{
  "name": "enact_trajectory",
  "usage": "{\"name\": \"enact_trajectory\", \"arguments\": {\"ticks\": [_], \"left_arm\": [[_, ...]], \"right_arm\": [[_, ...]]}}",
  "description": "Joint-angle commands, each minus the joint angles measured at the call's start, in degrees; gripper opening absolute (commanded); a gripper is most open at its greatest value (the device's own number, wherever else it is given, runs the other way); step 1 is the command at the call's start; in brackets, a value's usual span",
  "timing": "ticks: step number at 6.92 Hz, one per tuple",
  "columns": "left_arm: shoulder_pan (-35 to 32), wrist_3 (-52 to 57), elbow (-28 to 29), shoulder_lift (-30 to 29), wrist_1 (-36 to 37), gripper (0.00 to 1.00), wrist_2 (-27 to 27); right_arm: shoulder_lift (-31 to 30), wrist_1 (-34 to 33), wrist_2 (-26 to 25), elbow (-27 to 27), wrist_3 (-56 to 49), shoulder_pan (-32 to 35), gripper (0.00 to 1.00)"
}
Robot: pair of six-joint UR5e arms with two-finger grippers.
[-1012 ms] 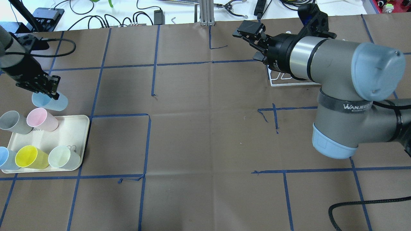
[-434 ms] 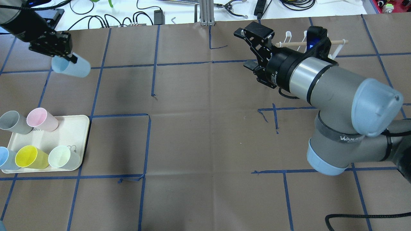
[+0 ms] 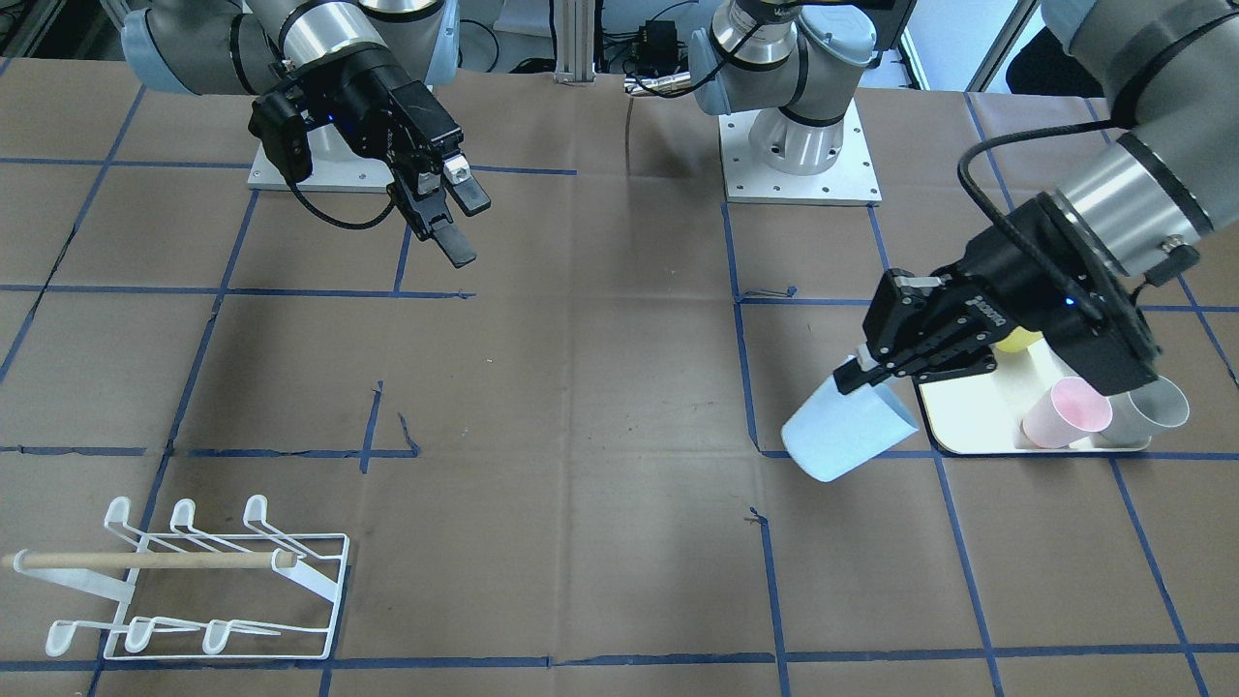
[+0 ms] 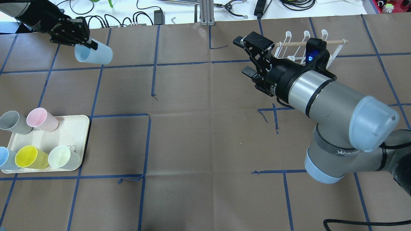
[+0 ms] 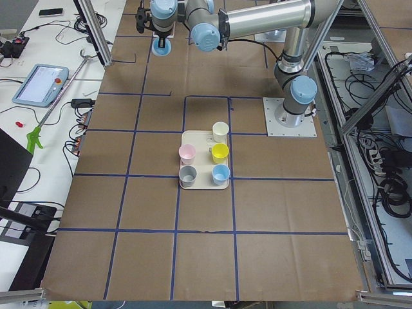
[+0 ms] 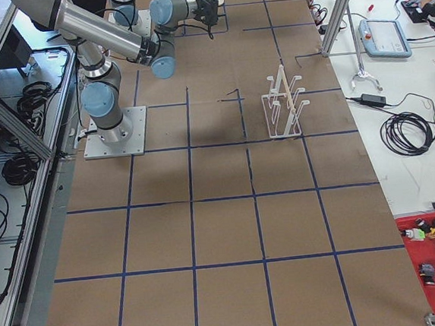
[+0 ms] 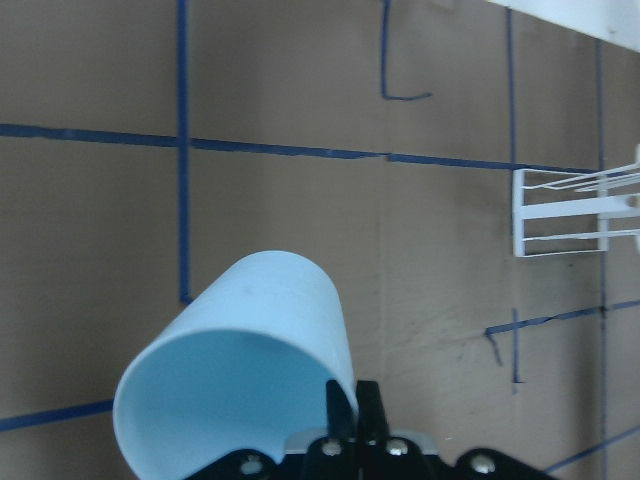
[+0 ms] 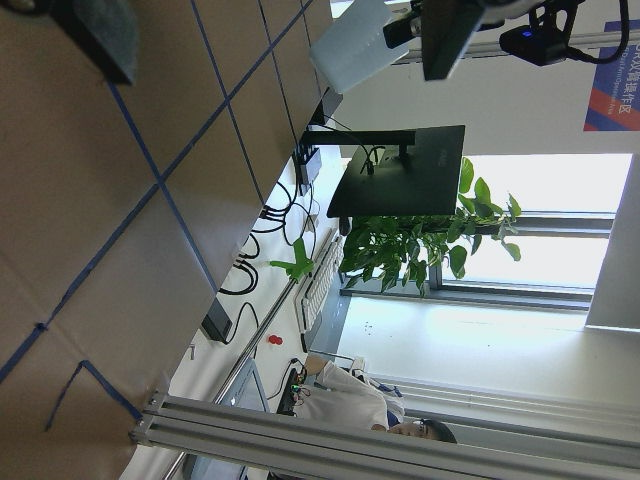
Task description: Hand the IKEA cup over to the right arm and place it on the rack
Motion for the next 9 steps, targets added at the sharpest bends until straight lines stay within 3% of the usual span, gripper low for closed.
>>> {"name": "enact_trajectory", "arguments": {"ticks": [1, 4, 6, 7, 9], "left_arm": [[-2.9, 0.8, -8.2, 2.5, 17.1, 0.00, -9.8], [-3.1, 0.6, -24.1, 1.9, 52.7, 0.00, -18.0], [-5.5, 0.6, -33.3, 1.7, 72.0, 0.00, -19.1], [-9.1, -0.3, -36.3, 1.8, 79.0, 0.00, -18.6], [-10.6, -0.3, -38.0, 2.7, 80.9, 0.00, -18.4]], "right_arm": [[0.1, -0.2, 0.4, 0.1, 1.3, 0.0, 1.00], [0.2, -0.3, -0.1, 0.2, 4.0, 0.0, 1.00], [0.3, -0.4, -1.0, 0.2, 11.2, 0.0, 1.00], [0.7, -0.3, -1.3, 0.4, 11.1, 0.0, 1.00], [0.5, 0.2, -1.2, 0.5, 10.5, 0.1, 1.00]]}}
